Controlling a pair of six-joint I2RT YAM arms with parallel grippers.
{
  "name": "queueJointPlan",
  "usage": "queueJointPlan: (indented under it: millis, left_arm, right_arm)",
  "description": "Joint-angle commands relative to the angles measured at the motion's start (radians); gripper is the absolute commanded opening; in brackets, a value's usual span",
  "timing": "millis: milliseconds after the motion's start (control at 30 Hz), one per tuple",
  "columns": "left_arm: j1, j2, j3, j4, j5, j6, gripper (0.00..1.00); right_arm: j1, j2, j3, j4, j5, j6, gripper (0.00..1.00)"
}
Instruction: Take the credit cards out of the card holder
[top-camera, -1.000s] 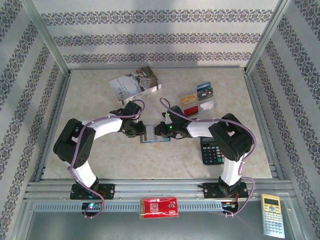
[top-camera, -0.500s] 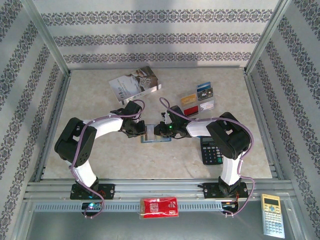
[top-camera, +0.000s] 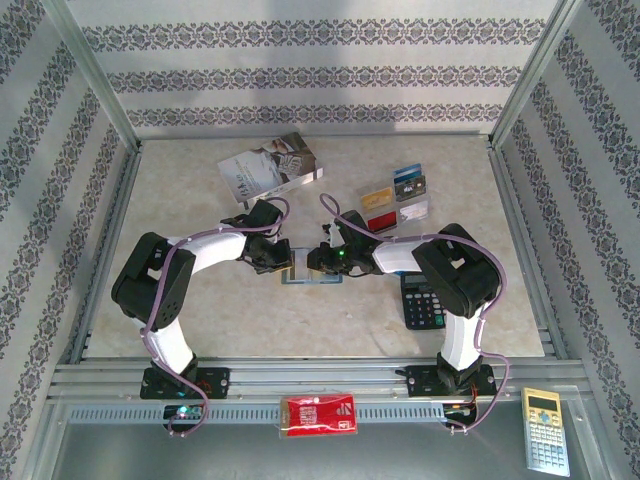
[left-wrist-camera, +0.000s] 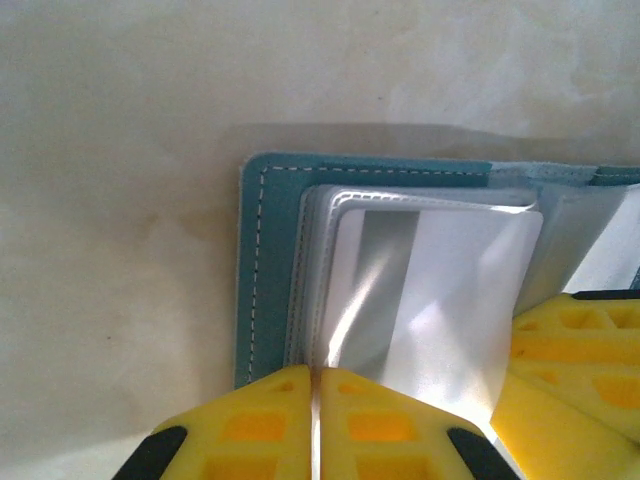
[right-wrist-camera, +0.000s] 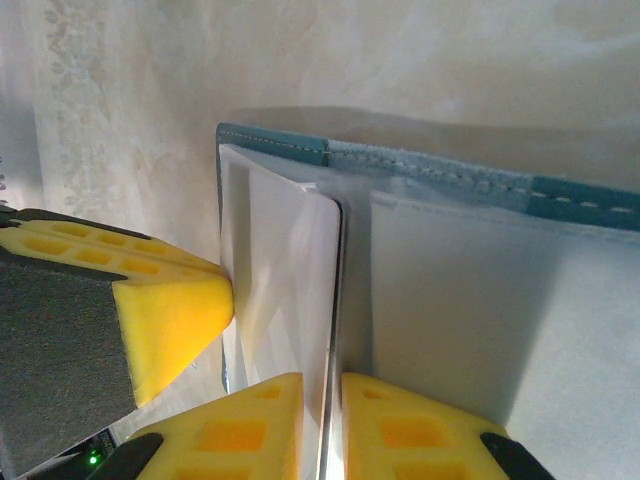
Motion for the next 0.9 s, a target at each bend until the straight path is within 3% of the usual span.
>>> queueJointPlan:
  millis: [0,133,433,633,867]
  left_arm:
    - [-0.018,0.079,-0.029,0.021,0.064,0.022,0.08]
    - [-0.019,0.092,-0.036,0.053,0.132,0.032,0.09]
    - [-0.040,0.096,-0.007,0.004,0.113,0.066,0.09]
    - [-0.037,0.059,-0.013,-0.019,0.026,0.044,0.14]
    - [-0.016,-0.023,-0.042,-0.025,-0.070,0.011,0.22]
  right_arm:
    - [0.026,0.029,0.017,0.039,-0.021,-0.004,0.18]
    - [0.039,0.029,0.028,0.021,-0.001,-0.005,0.16]
    - [0.079,0.022,0.081,-0.105,0.092,-0.024,0.12]
    - [0.082,-0.022,0.078,-0.176,0.169,-0.027,0.01]
    - [0.056,-0.110,0.044,-0.231,0.221,-0.035,0.00]
